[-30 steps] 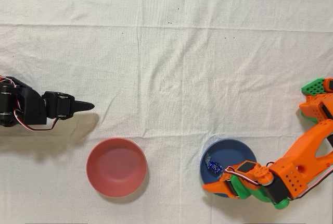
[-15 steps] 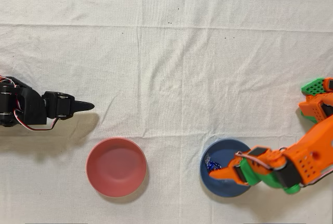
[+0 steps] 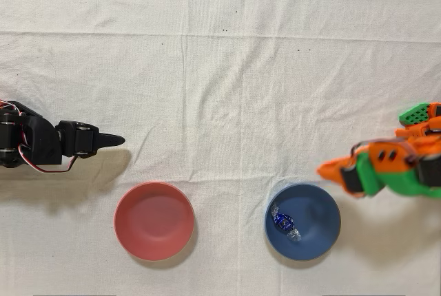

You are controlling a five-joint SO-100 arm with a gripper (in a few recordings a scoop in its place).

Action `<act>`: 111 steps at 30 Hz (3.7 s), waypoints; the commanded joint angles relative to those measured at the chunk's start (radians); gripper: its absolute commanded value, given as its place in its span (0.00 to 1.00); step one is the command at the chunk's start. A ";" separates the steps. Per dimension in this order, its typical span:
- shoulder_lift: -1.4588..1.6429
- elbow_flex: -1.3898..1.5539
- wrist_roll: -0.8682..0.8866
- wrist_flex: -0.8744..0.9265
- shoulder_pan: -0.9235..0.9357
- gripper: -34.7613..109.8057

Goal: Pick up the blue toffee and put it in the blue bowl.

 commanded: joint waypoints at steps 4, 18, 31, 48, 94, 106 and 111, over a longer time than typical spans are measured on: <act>0.347 0.229 -0.077 -0.232 0.156 0.24; 0.899 0.815 -0.083 -0.390 0.232 0.24; 1.213 1.143 0.187 -0.397 0.264 0.24; 1.213 1.220 0.235 -0.322 0.242 0.24; 1.213 1.252 0.184 -0.176 0.232 0.24; 1.213 1.252 0.184 -0.176 0.232 0.24; 1.213 1.252 0.184 -0.176 0.232 0.24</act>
